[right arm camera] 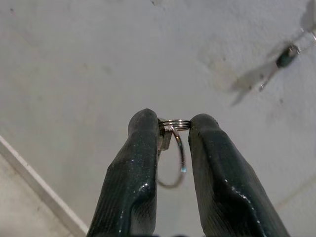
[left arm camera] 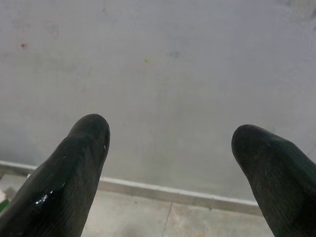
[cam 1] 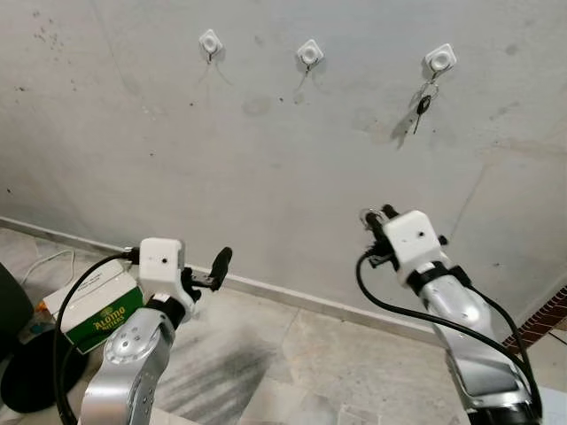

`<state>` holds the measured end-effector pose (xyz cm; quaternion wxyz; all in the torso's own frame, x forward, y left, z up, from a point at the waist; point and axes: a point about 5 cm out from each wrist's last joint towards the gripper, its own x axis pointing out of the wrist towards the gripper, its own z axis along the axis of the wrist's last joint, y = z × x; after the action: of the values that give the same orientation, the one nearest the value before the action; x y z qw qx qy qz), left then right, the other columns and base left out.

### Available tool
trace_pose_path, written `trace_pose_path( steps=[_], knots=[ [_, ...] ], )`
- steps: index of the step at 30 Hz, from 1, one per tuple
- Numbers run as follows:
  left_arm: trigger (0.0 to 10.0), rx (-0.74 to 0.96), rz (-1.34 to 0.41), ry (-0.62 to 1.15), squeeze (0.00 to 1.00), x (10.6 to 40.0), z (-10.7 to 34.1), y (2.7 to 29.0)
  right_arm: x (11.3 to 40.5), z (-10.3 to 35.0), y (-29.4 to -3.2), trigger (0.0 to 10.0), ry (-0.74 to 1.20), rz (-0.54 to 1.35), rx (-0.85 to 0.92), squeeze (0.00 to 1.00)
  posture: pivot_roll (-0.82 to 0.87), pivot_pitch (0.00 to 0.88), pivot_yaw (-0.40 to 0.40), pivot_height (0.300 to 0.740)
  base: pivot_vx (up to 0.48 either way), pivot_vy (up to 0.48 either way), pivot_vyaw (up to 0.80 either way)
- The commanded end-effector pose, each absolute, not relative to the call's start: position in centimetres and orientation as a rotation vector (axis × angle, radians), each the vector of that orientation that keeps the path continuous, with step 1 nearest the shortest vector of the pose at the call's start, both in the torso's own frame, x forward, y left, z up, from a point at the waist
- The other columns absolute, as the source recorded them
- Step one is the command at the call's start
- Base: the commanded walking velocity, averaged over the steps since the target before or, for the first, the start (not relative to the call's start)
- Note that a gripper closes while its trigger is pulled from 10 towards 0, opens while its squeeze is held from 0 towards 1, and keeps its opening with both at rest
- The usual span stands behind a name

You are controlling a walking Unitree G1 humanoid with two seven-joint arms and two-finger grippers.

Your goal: Hang keys on a hook

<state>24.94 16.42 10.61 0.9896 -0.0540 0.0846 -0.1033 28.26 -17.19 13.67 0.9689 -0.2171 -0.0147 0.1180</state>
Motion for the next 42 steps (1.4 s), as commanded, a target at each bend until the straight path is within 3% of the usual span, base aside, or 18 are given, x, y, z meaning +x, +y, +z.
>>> trace_pose_path(
  steps=[1,18,42],
  knots=[
    [10.0,-0.102,-0.205,0.167,0.0,24.81,10.88,16.81,28.12,14.26,-17.36,10.0,-0.041,0.239,-0.43,0.0,0.0,0.0,0.029,0.74,0.0,0.0,0.0],
    [10.0,-0.11,-0.221,0.184,0.0,24.8,10.91,16.66,27.39,14.08,-17.26,10.0,-0.005,0.236,-0.411,0.0,0.0,0.0,0.029,0.74,0.0,0.251,0.0],
    [10.0,-0.116,-0.237,0.186,0.0,25.2,11.02,16.2,27.7,14.4,-16.83,10.0,-0.011,0.234,-0.407,0.0,0.0,0.0,0.033,0.74,0.0,0.028,0.0]
  ],
)
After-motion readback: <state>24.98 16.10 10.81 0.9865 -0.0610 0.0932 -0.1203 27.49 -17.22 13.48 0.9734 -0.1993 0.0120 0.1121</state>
